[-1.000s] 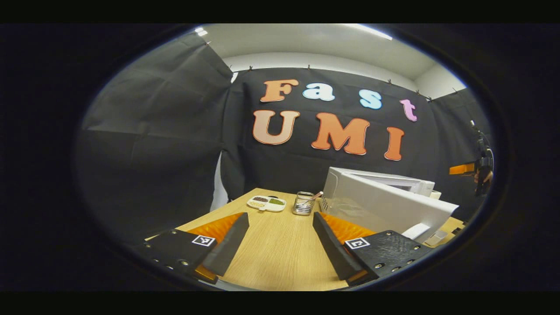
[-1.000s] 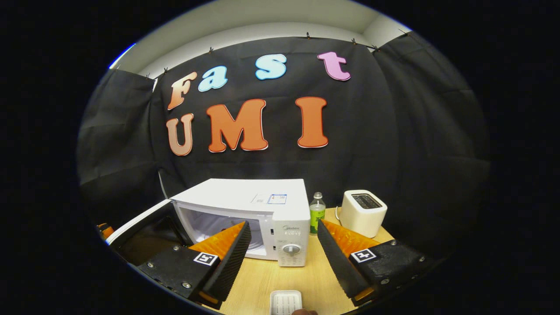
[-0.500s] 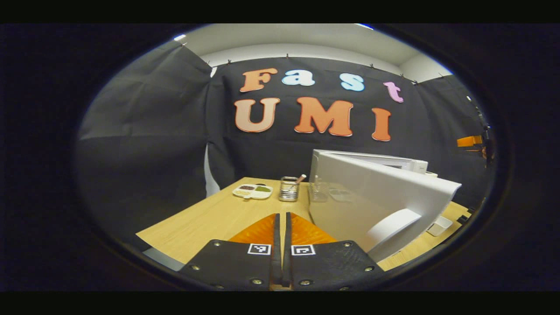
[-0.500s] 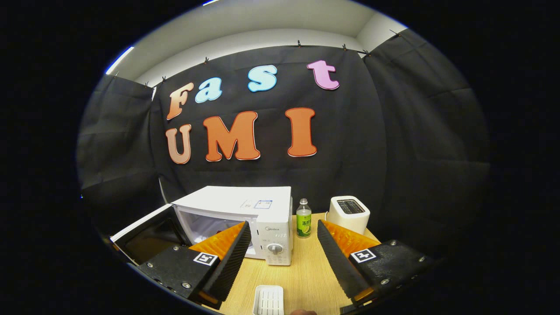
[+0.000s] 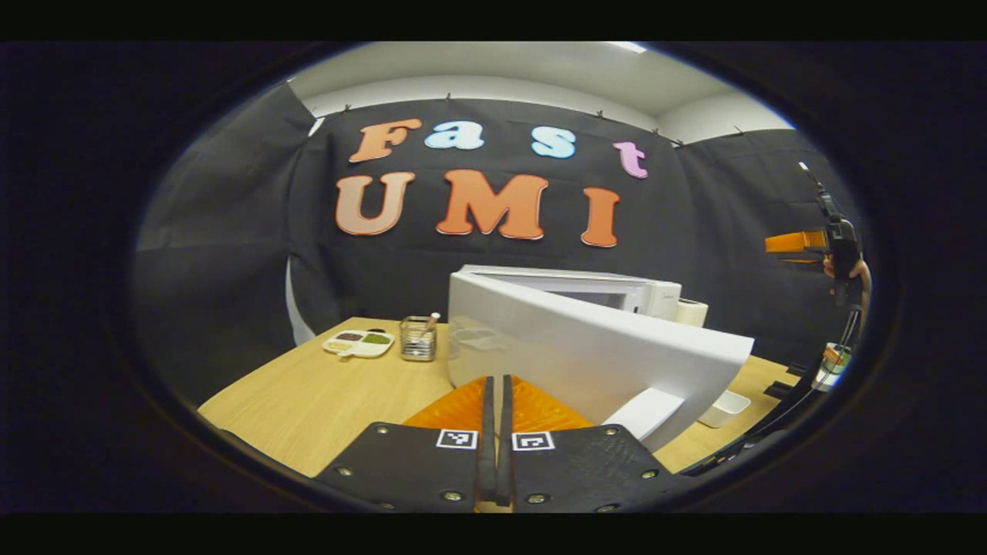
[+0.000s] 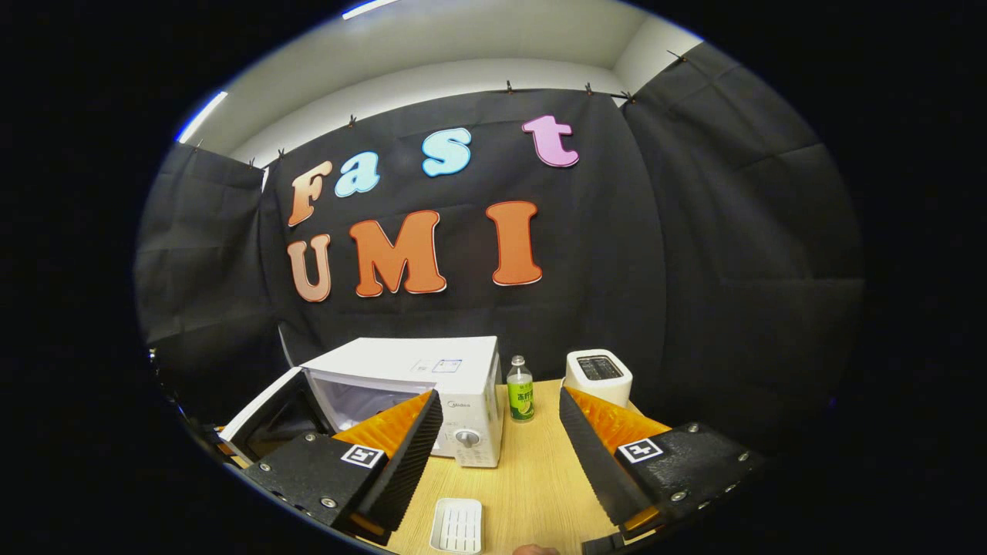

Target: Open the microwave oven with the left hand, put the food in, and close the microwave oven.

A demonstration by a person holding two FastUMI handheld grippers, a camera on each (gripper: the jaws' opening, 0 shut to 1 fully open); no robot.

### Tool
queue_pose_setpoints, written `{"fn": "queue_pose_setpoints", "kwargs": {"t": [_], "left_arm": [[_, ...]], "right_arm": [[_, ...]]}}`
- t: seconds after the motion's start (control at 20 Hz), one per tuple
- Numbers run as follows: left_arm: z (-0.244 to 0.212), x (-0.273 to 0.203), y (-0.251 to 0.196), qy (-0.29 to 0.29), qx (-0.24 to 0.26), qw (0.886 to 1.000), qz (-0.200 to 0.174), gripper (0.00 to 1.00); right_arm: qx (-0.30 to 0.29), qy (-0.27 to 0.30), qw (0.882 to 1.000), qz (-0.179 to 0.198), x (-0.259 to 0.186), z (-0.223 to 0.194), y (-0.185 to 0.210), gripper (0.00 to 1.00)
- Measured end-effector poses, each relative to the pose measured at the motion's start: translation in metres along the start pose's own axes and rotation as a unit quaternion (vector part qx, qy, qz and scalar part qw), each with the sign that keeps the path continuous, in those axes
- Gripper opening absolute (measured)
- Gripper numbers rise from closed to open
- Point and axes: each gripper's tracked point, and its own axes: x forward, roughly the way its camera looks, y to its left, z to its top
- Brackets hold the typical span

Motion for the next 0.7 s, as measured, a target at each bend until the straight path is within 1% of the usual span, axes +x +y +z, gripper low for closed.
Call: {"fn": "queue_pose_setpoints", "kwargs": {"t": [0.2,0.3,0.5,0.6,0.7], "left_arm": [[0.001,0.026,-0.043,0.007,0.002,0.999,-0.047,0.01],[0.003,0.036,-0.057,0.008,0.008,0.998,-0.058,0.01],[0.007,0.059,-0.093,0.008,0.000,0.995,-0.095,0.01],[0.011,0.074,-0.101,0.004,0.010,0.995,-0.096,0.01],[0.009,0.095,-0.106,0.004,0.021,0.996,-0.085,0.01]], "right_arm": [[0.007,-0.007,1.000,-0.020,-0.010,0.004,-0.027,0.94],[0.014,-0.007,0.999,-0.028,-0.013,0.002,-0.038,0.94],[0.013,-0.005,0.999,-0.047,-0.018,0.000,-0.058,0.94],[0.014,-0.005,0.999,-0.051,-0.020,0.002,-0.063,0.94],[0.014,-0.006,0.998,-0.055,-0.022,0.002,-0.068,0.94]]}}
